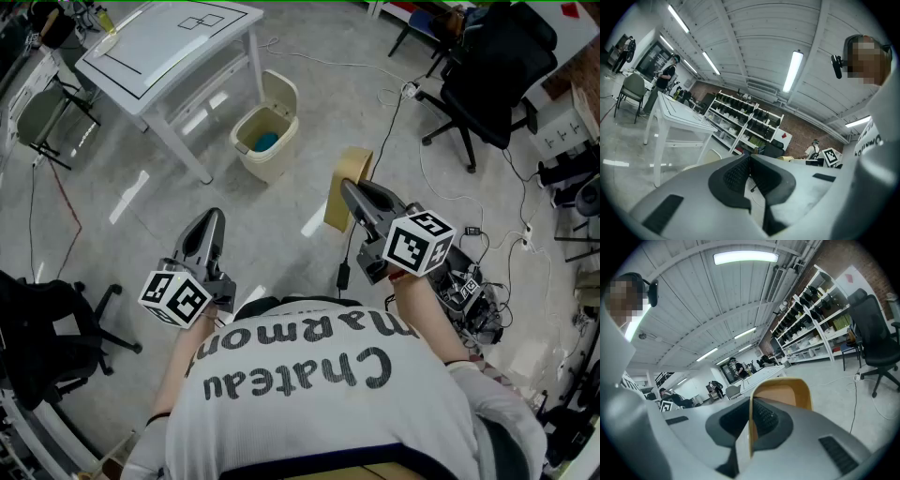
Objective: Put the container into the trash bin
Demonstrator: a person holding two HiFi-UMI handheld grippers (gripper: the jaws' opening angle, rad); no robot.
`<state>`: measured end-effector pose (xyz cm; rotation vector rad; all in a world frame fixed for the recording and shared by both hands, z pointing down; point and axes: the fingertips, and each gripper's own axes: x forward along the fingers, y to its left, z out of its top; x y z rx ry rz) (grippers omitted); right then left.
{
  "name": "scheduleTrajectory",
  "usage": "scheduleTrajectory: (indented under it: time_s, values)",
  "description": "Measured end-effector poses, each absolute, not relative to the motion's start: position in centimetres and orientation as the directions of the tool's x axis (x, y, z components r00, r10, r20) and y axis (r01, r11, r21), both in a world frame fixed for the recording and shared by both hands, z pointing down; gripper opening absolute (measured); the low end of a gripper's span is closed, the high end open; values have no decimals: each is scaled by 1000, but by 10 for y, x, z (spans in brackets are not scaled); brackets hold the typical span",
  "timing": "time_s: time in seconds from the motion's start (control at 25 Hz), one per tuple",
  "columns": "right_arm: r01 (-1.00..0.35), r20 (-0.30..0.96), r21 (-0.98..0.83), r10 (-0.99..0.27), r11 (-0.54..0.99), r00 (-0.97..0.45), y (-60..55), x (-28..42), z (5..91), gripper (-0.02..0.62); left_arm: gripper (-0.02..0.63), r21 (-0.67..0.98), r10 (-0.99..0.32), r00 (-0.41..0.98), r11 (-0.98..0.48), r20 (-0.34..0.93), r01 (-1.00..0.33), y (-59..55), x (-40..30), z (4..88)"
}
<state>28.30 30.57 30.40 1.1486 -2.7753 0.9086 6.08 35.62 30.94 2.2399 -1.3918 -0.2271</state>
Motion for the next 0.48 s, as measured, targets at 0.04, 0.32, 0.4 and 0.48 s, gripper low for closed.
scheduleTrajectory:
  time_s: [0.04,0.32,0.4,0.48]
  values:
    - [-649,216,-510,-646,564,-732,306,285,305,34,25,485,-879,464,-359,111,-797,356,61,310]
    - [-661,226,-512,-656,549,-720,307,291,309,34,25,489,-878,465,-360,110,-795,360,63,312]
    - [-659,228,-508,-652,554,-723,310,289,309,34,25,490,-880,462,-358,107,-795,362,62,312]
    - [-656,225,-506,-649,559,-727,312,288,309,34,25,489,-881,462,-359,104,-795,364,62,312]
